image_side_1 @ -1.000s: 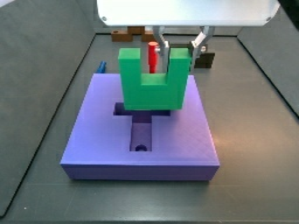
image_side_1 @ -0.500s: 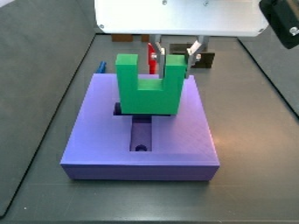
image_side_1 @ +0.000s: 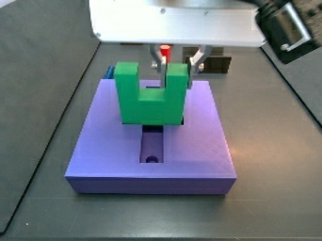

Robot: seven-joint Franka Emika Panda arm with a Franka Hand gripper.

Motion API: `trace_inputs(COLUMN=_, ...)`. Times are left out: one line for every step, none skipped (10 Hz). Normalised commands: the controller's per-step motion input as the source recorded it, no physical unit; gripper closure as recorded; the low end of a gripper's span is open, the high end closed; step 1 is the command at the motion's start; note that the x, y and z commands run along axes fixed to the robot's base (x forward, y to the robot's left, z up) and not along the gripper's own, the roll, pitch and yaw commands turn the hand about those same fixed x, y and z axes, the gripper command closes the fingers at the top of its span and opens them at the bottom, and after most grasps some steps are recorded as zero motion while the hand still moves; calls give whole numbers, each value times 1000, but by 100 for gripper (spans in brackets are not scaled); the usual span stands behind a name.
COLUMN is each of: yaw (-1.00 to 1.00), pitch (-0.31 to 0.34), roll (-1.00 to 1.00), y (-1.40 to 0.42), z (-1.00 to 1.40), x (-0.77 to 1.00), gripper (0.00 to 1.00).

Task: Pick up the green object. Move up. Place the green object on the fixture. Regrasp the green object. Move to above the board. Insert the green object.
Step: Insert the green object.

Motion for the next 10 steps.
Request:
trace_inputs(yaw=0, pitch=-47, roll=0, y=-80, z=-200, x=-91, gripper=100)
trace_inputs(yaw=0, pitch=0, roll=0, y=0, z=-354, x=6, gripper=100)
trace_inputs(yaw=0, pitch=0, roll=87, y=0, z=-477, x=154, gripper=100)
trace_inputs(yaw=0, pitch=37, roll=224, y=0, z=-494, x=229, gripper=100)
trace_inputs(yaw=0, pitch=66, roll=213, y=0, z=-634, x=271, gripper=100)
trace_inputs(yaw=0, pitch=54, roll=173, y=0, z=-691, x=246, gripper=100)
trace_inputs(yaw=0, pitch=26, roll=150, y=0, z=-669, x=189, gripper=100)
trace_inputs(yaw=0, pitch=34, roll=129, y=0, z=-391, x=91, gripper=100)
trace_inputs(yaw=0, pitch=0, roll=-14, y=0, z=0, x=0, gripper=100)
trace_inputs(yaw=0, pitch=0, roll=0, y=0, z=0, x=0, gripper=100)
